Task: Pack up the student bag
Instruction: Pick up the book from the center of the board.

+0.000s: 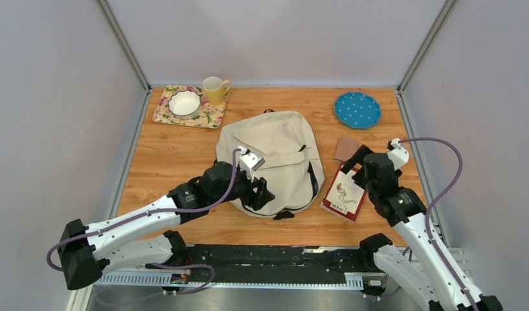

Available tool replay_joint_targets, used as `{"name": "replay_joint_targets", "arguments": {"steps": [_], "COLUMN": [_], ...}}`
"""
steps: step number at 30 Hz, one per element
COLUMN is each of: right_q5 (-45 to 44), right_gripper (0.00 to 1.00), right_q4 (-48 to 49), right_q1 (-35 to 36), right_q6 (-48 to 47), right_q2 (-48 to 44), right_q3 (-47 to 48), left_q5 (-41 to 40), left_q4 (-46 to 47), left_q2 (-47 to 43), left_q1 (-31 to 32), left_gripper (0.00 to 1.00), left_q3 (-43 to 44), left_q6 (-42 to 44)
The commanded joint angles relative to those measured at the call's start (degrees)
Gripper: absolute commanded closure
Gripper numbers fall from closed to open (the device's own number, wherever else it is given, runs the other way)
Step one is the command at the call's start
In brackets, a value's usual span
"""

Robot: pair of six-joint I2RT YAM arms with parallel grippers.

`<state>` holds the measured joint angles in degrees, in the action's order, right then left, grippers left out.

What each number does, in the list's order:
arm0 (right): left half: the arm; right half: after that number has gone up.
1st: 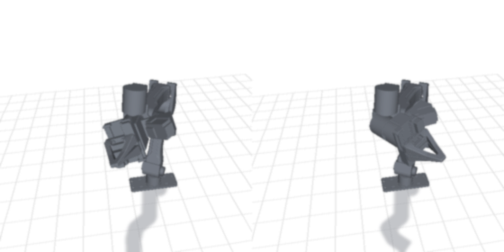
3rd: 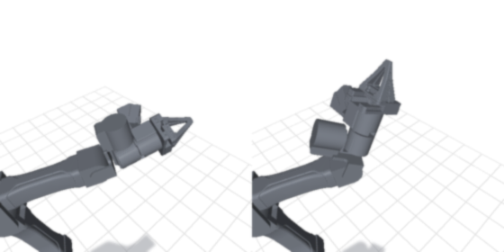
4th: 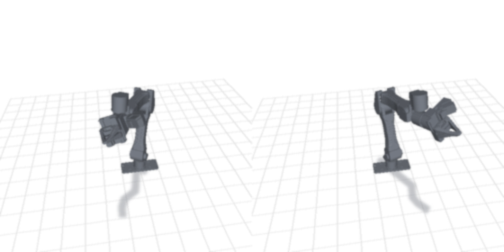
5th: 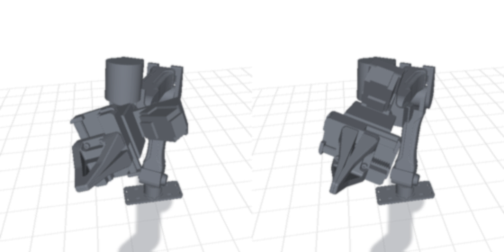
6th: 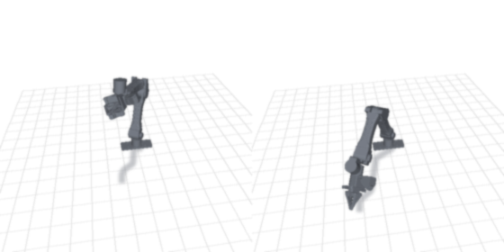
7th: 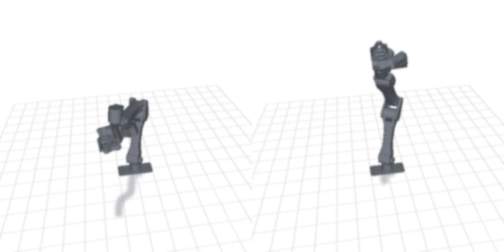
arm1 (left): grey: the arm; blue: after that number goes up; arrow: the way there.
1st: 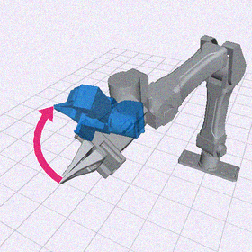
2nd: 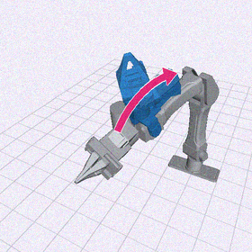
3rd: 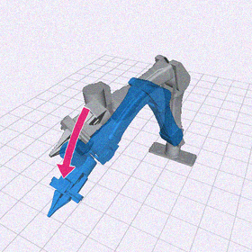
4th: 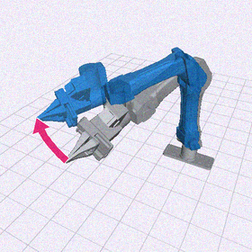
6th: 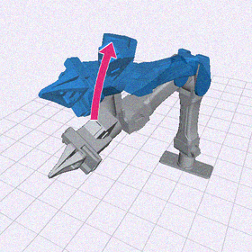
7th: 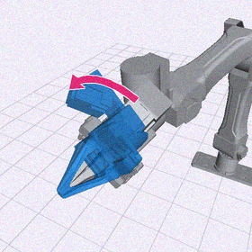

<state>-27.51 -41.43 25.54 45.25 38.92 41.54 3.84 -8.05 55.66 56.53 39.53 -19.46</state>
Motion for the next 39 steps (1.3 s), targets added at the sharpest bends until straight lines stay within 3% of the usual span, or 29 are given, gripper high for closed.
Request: {"name": "replay_joint_targets", "arguments": {"steps": [1, 7, 10, 15, 24, 39], "right_q5": [12.4, 30.1, 33.8, 35.3, 30.3, 34.1], "right_gripper": [0.0, 0.0, 0.0, 0.0, 0.0, 0.01], "right_q4": [-3.0, -2.3, -2.4, -2.4, -4.4, 0.3], "right_q1": [-11.7, -26.9, -32.4, -39.2, -40.8, -40.9], "right_q6": [-3.0, -1.7, -2.2, -3.4, -6.8, -6.2], "right_q2": [2.6, 6.2, 8.5, 9.5, 6.5, 6.9], "right_q3": [1.4, -2.3, -3.8, -5.1, -4.9, -10.4], "left_q5": [2.3, 4.8, 8.0, 13.7, 16.7, 15.2], "left_q4": [1.5, 7.8, 10.2, 6.1, 3.8, 5.1], "left_q2": [0.3, 8.5, 16.1, 31.2, 50.9, 64.3], "left_q1": [-0.3, -0.3, -0.2, -0.3, -0.4, -0.4], "left_gripper": [0.26, 0.24, 0.22, 0.22, 0.21, 0.2], "left_q3": [1.2, 8.3, 15.5, 28.7, 46.3, 49.8], "left_q6": [-0.1, 1.8, 3.3, 3.5, 0.6, -0.7]}}
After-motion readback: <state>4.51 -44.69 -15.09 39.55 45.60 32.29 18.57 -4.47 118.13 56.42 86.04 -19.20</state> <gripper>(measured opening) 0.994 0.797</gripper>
